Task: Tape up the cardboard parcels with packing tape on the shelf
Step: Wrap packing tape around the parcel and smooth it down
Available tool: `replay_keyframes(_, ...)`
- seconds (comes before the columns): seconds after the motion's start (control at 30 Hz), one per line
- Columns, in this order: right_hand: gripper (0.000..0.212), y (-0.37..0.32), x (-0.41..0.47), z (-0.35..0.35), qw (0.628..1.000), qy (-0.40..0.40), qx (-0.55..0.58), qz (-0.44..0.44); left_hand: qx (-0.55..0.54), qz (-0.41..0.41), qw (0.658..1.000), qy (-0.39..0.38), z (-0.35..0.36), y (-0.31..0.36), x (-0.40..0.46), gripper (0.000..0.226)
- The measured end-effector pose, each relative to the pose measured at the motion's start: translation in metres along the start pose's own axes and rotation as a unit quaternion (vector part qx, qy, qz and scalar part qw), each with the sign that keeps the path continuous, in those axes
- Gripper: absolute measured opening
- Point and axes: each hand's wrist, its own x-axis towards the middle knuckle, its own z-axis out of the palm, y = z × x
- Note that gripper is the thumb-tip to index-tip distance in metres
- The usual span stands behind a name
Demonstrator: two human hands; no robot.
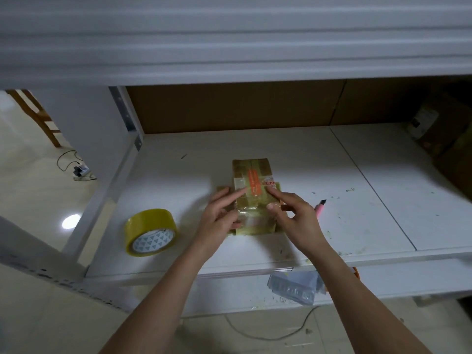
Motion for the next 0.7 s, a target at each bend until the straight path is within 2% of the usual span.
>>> replay_keyframes(0.1, 0.064, -0.001, 0.001, 0.005, 0.999, 0.023, -0.033, -0.012, 0.145, 0.039, 0.989, -0.013, 0.001, -0.003, 0.003, 0.041)
replay_keyframes(0.27, 0.057, 0.006, 0.001, 0.013, 0.993, 0.064, -0.080, -0.050, 0.233, 0.101, 0.966, 0.038, 0.002, -0.010, 0.007, 0.043)
replay_keyframes(0.47, 0.043, 0.012, 0.006, 0.007, 0.990, 0.034, -0.114, -0.074, 0.264, 0.119, 0.956, 0.033, 0.003, -0.008, 0.008, 0.037)
replay_keyframes(0.7, 0.044, 0.007, 0.010, -0.003, 0.998, -0.031, -0.056, -0.021, 0.271, 0.083, 0.958, -0.037, -0.009, -0.010, 0.018, 0.047)
